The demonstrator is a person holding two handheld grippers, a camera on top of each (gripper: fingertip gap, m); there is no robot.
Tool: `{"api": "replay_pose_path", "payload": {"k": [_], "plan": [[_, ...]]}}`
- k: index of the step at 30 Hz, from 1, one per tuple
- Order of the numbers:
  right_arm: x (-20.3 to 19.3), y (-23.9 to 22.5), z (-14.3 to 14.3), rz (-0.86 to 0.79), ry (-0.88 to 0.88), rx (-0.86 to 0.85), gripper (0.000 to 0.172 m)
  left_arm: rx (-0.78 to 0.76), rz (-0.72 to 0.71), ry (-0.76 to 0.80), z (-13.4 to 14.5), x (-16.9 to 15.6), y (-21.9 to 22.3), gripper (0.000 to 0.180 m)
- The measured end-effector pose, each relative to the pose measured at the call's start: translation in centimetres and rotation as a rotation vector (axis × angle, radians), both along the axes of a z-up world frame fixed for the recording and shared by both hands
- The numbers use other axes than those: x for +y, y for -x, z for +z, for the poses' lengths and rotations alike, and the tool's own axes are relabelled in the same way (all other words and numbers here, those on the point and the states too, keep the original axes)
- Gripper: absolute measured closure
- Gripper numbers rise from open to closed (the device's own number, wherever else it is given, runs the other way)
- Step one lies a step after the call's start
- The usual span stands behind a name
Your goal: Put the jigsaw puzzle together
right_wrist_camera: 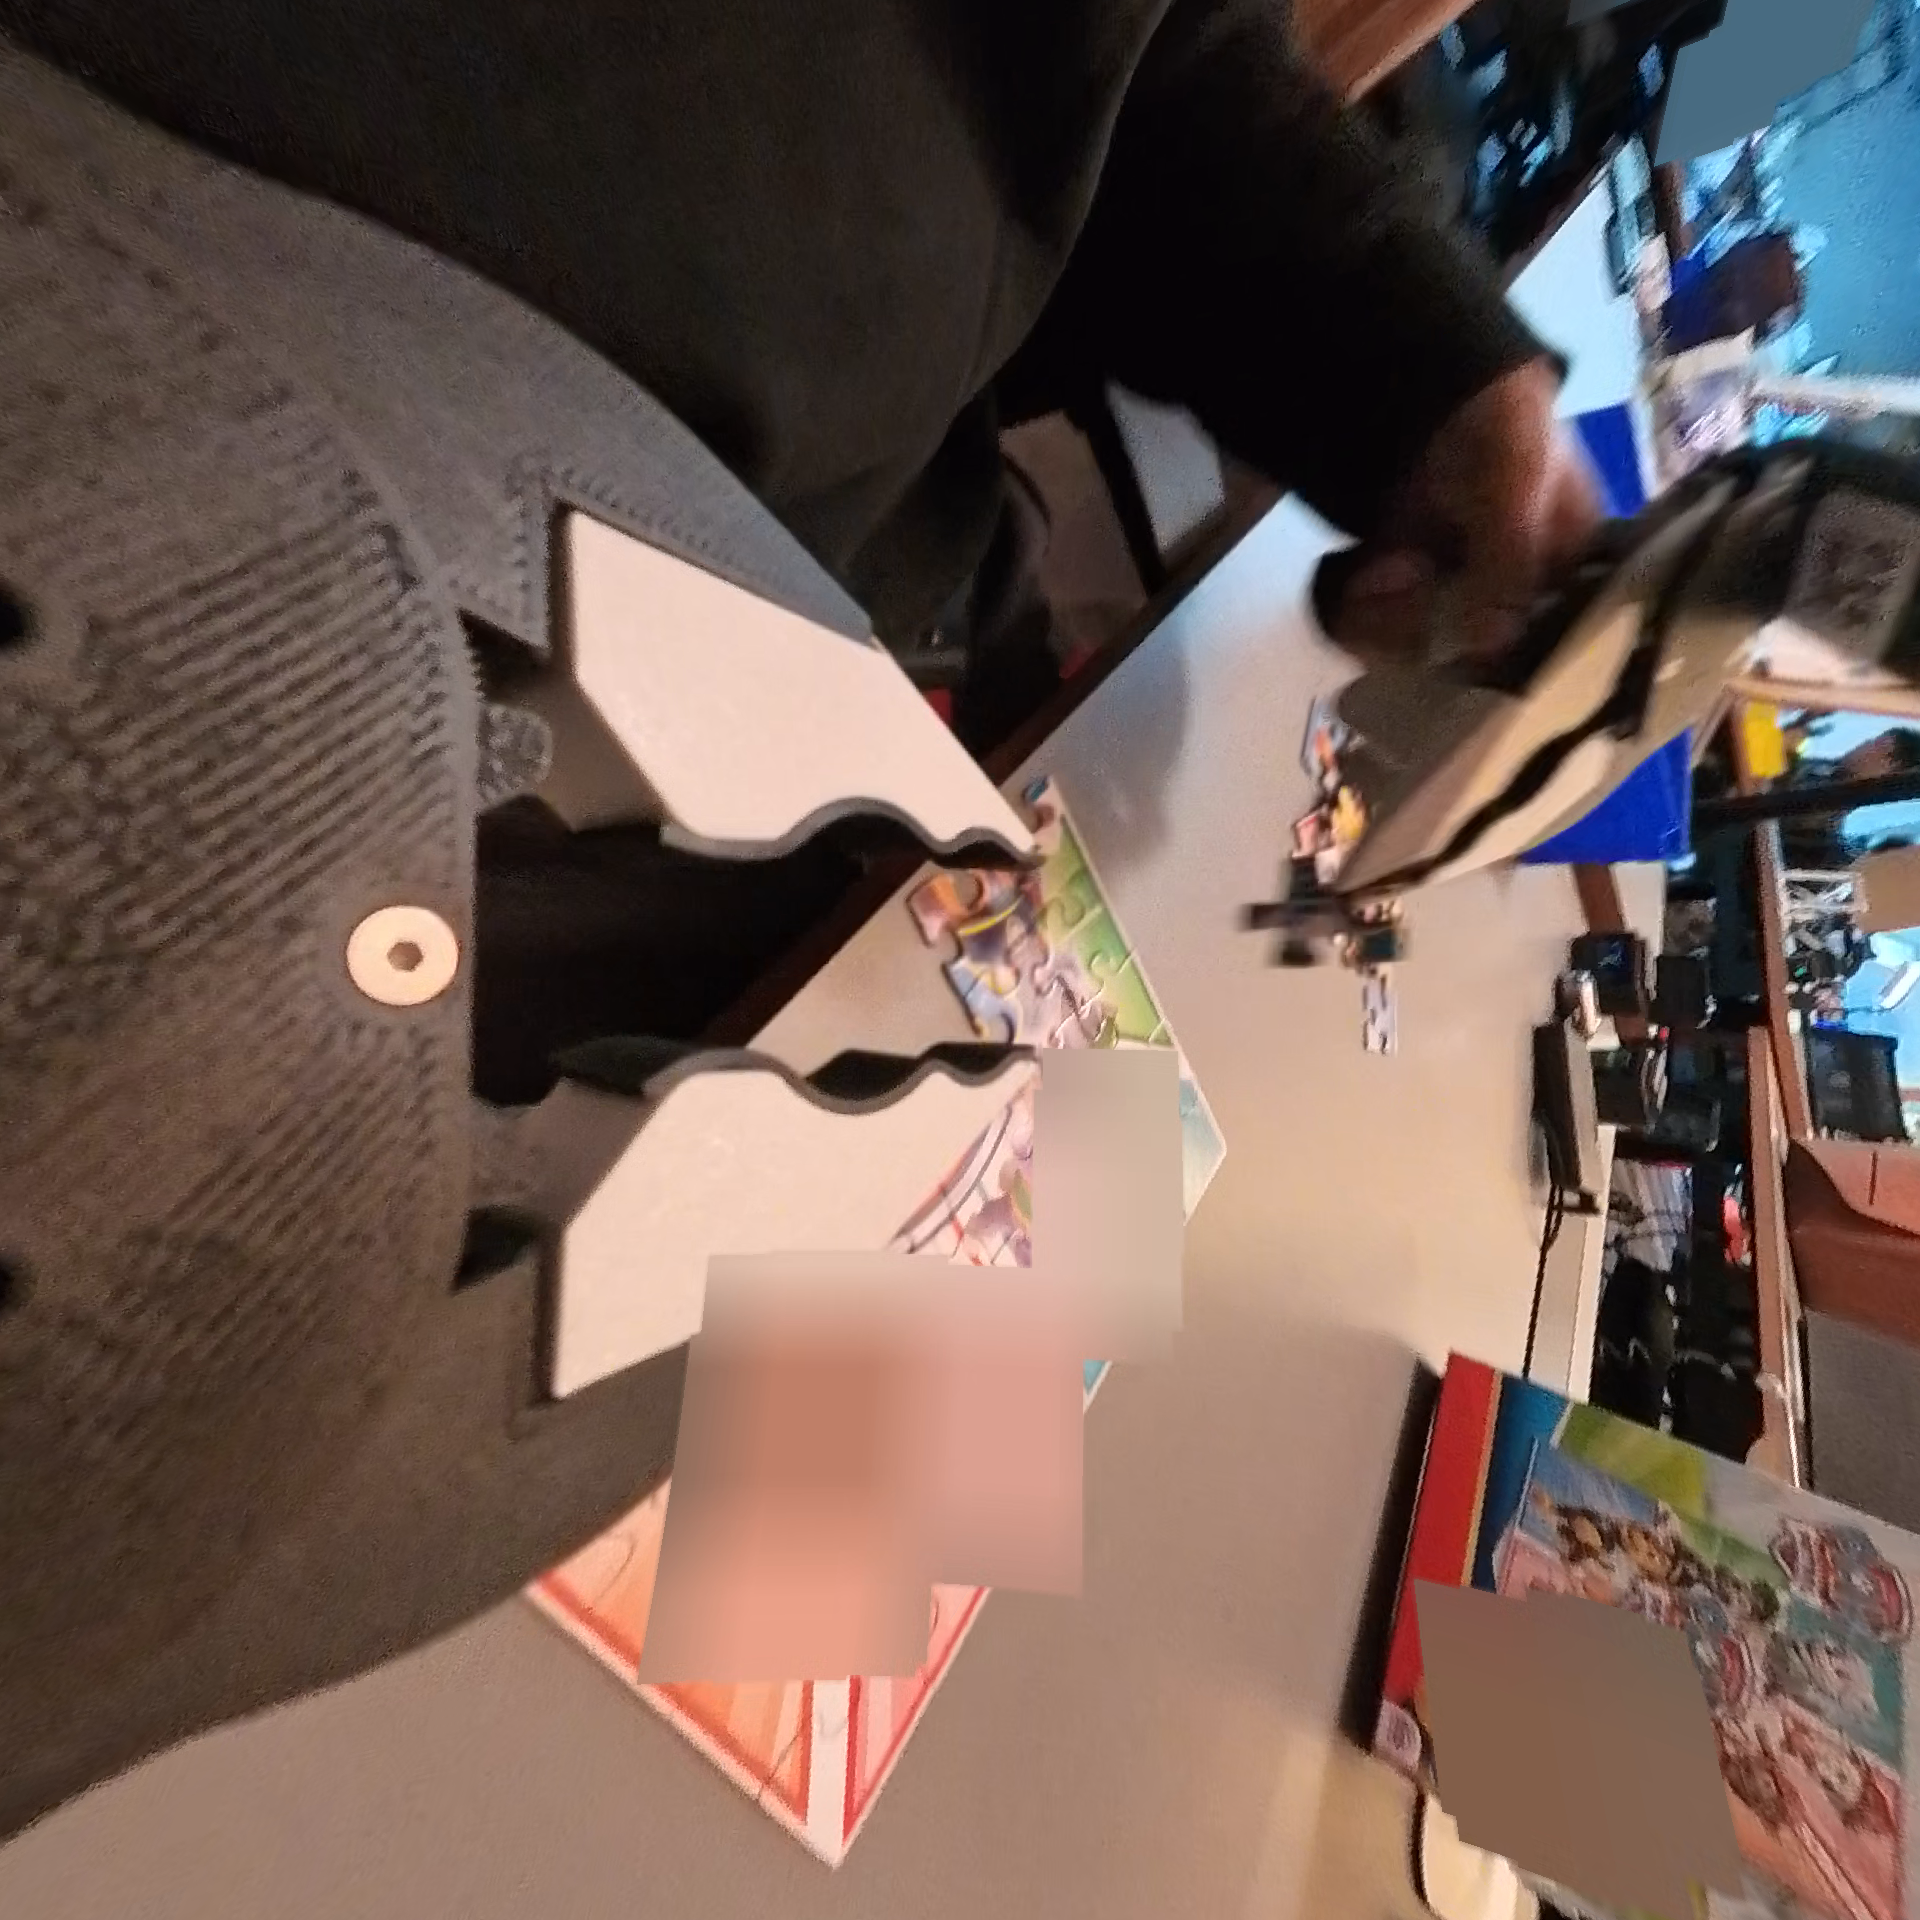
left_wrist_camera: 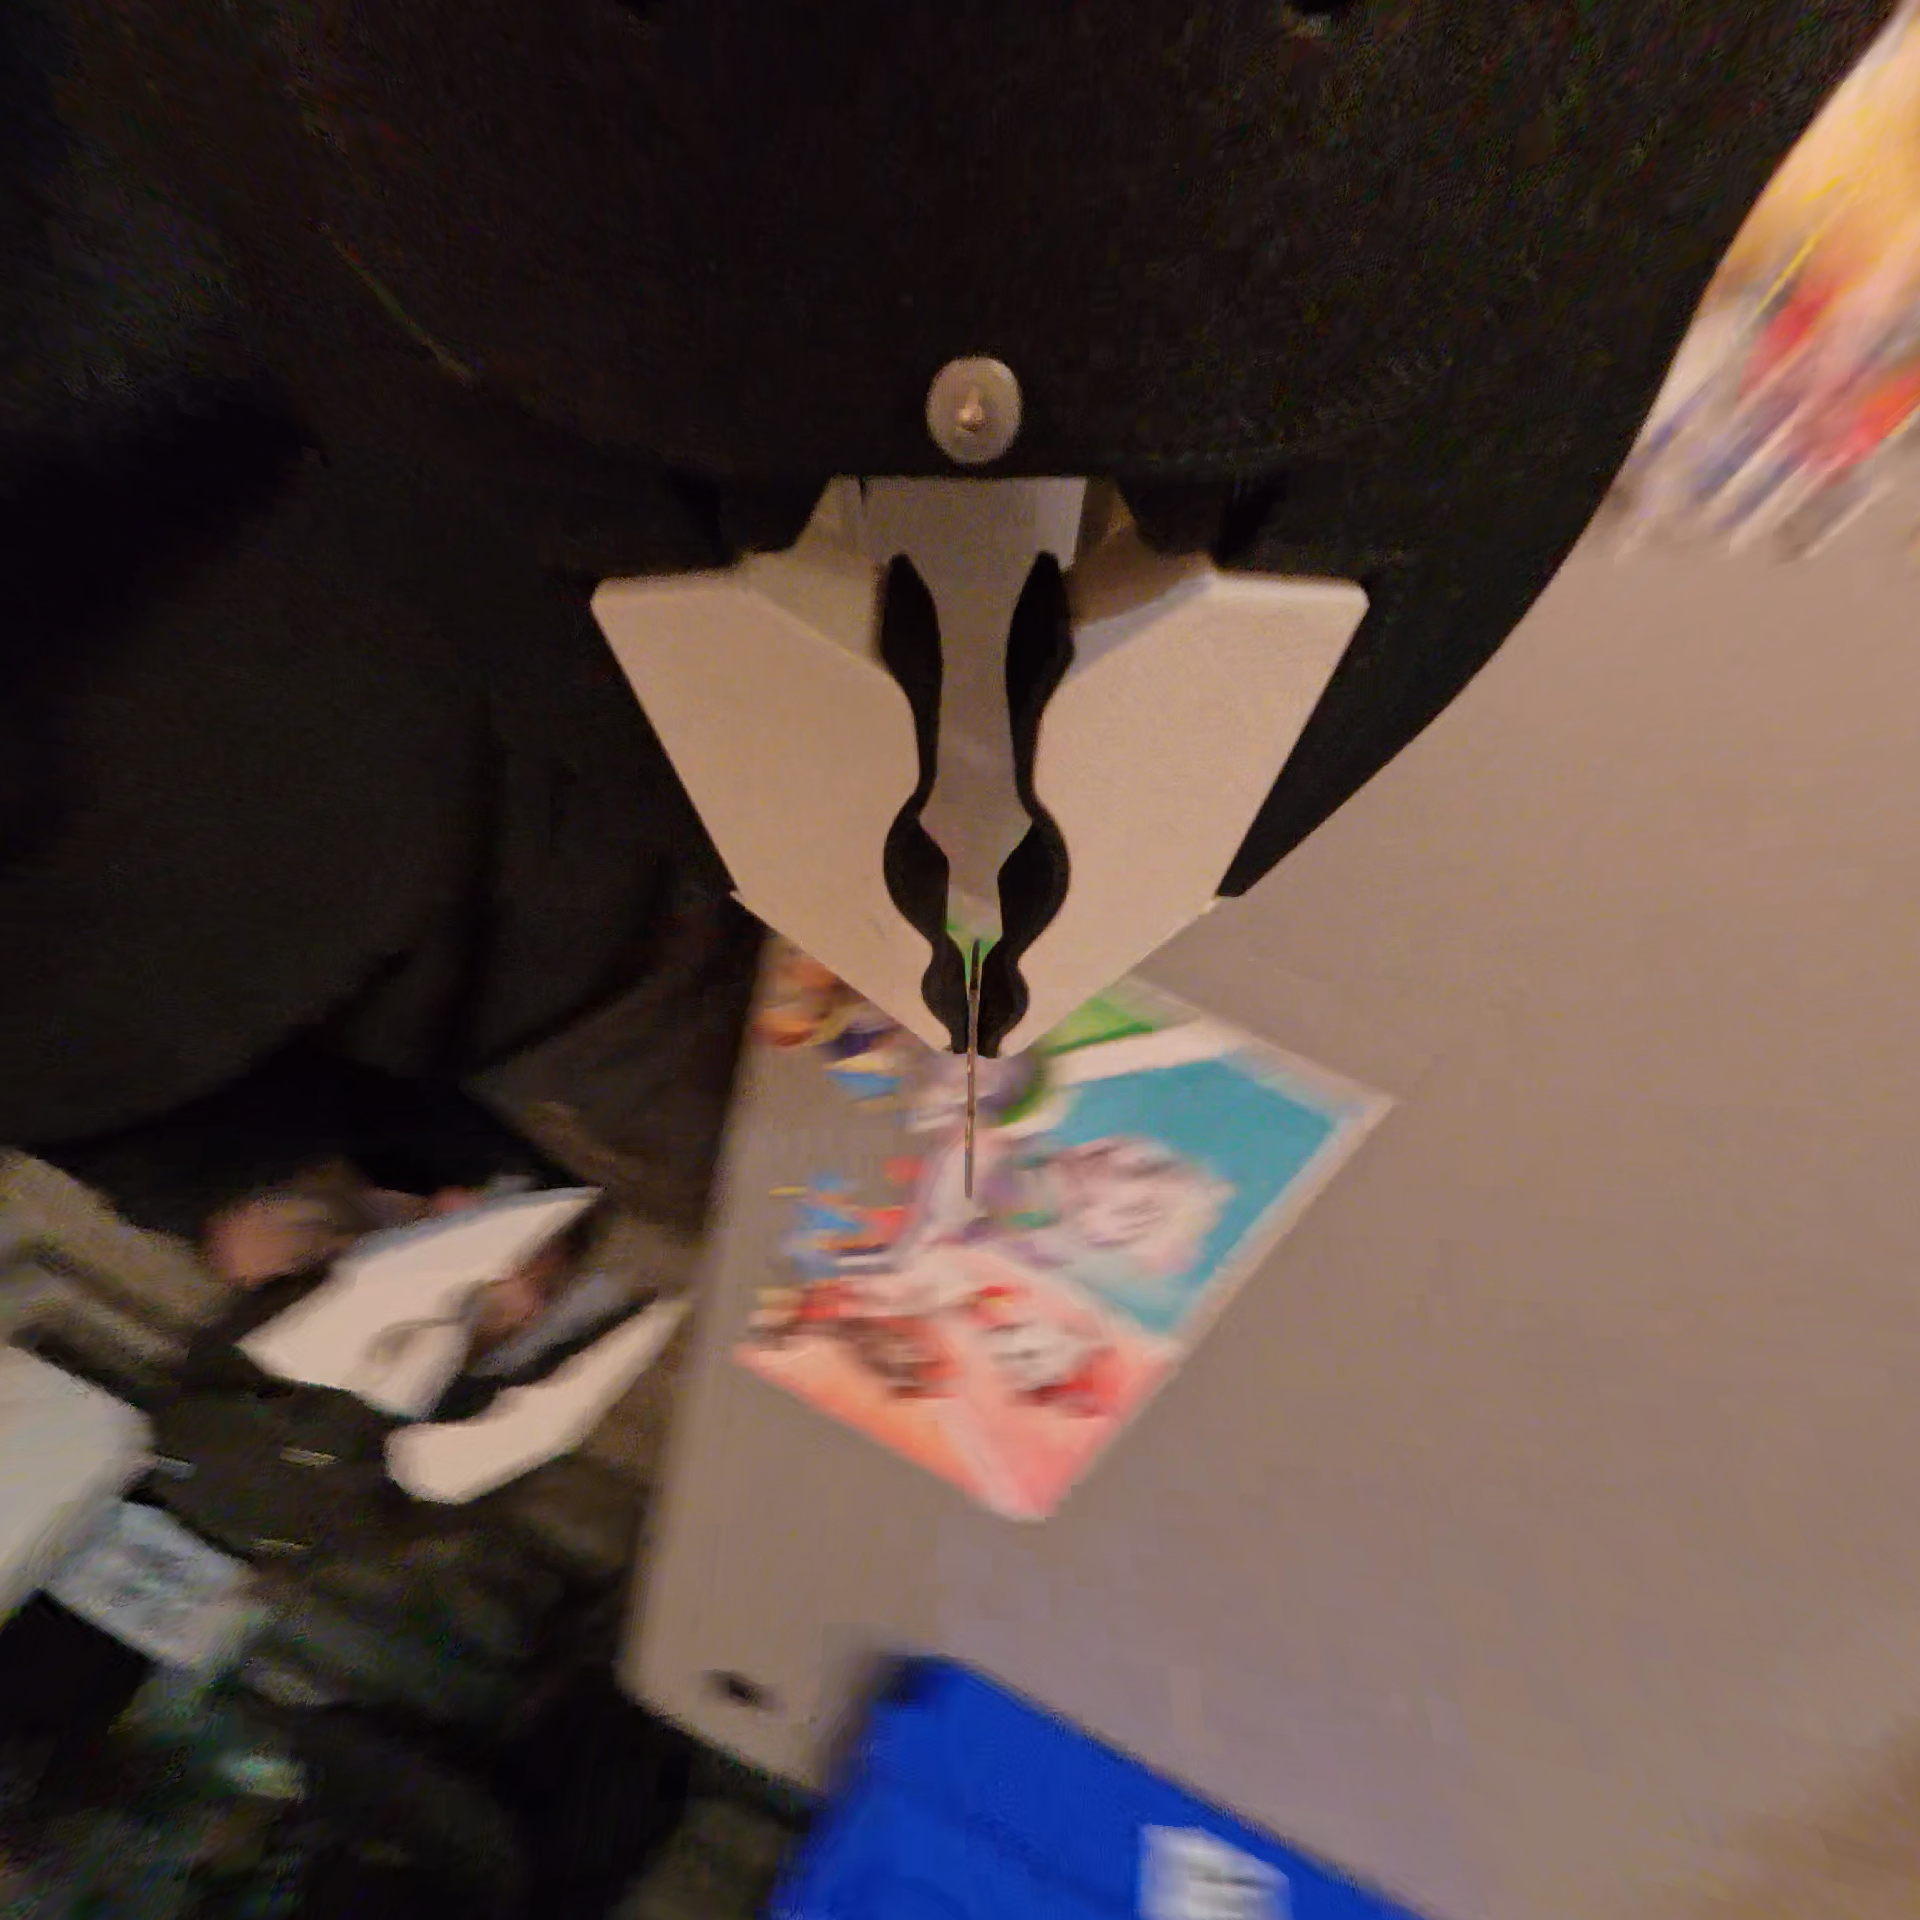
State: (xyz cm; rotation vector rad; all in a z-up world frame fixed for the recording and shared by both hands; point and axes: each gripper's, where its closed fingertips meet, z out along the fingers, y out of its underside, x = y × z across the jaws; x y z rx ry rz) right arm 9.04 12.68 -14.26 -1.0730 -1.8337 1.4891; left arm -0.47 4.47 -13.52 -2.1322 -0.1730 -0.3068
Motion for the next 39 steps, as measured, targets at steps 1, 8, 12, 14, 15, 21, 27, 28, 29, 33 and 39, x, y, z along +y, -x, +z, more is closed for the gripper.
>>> {"api": "replay_pose_path", "payload": {"k": [1,8,12,14,15,21,27,28,29,33,39], "plan": [[0.2,0.1,-0.2,-0.016,-0.032,0.004,0.138,0.009,0.142,0.042,0.0,-2.4,3.3,0.18],[0.1,0.7,-1.1,-0.039,-0.105,0.003,0.137,-0.381,0.547,0.045,-2.5,-13.3,12.4,0.179],[0.1,0.8,-0.6,-0.052,-0.135,0.019,0.137,-0.298,0.678,0.172,-4.7,-15.5,14.7,0.139],[0.4,0.9,-0.2,-0.064,-0.153,0.031,0.137,-0.224,0.731,0.164,-4.1,-15.5,15.9,0.134],[0.4,1.0,-0.1,-0.067,-0.156,0.035,0.137,-0.193,0.746,0.15,-3.6,-15.2,16.4,0.134],[0.6,1.1,0.2,-0.07,-0.14,0.045,0.138,-0.058,0.781,0.349,-5.5,-12.3,18.6,0.094],[1.5,0.8,-0.1,-0.101,-0.158,0.047,0.138,-0.023,0.828,0.524,-7.6,-12.3,19.2,0.116],[1.7,0.9,-0.1,-0.103,-0.153,0.048,0.138,-0.031,0.812,0.513,-7.4,-12.1,18.9,0.13],[1.7,0.9,0.1,-0.104,-0.144,0.05,0.138,-0.041,0.797,0.492,-7.1,-11.8,18.8,0.13],[1.8,1.1,0.8,-0.104,-0.113,0.065,0.139,-0.013,0.802,0.429,-5.7,-12.1,18.9,0.13],[-0.2,2.7,2.5,-0.055,-0.189,0.111,0.138,-0.266,0.543,-0.051,1.5,-7.0,14.0,0.13]]}}
